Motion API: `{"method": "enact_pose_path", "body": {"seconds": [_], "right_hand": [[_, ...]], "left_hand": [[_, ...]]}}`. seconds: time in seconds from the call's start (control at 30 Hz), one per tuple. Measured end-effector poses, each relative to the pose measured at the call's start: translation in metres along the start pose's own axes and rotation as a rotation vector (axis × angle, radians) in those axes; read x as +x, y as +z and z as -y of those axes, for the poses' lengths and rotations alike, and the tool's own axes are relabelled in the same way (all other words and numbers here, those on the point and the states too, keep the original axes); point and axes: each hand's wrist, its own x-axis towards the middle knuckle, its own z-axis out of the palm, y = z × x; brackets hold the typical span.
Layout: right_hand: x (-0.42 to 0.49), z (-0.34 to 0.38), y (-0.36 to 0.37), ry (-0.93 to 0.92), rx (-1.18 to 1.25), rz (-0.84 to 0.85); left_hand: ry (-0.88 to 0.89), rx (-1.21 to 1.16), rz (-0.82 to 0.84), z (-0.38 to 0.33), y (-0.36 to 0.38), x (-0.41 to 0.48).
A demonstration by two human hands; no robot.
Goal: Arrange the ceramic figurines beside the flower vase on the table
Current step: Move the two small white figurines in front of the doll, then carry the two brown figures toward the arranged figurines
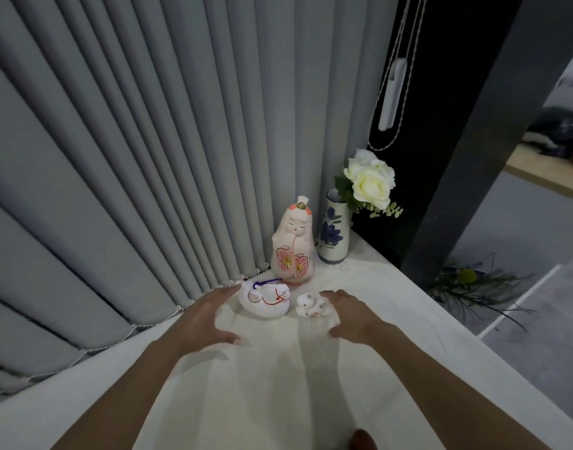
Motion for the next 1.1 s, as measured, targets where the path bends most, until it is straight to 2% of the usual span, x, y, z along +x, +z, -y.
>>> {"method": "enact_pose_path", "body": {"seconds": [0.3, 0.6, 0.9, 1.1], "right_hand": [[-0.074, -0.013, 0.012, -0.001, -0.077, 0.041], [-0.134, -0.049, 0.057, 0.041, 0.027, 0.105], [-0.149, -0.052, 0.087, -0.001, 0.219, 0.051], [-0.141, -0.052, 0.093, -0.072, 0.261, 0.043]], "left_hand": [[0.001, -0.066, 0.056, -0.042, 0.043, -0.087], [-0.048, -0.225, 0.103, -0.092, 0.123, -0.150], [-0.207, -0.491, -0.069, -0.140, 0.174, -0.161], [-0.218, -0.454, -0.230, -0.150, 0.185, -0.151]]}}
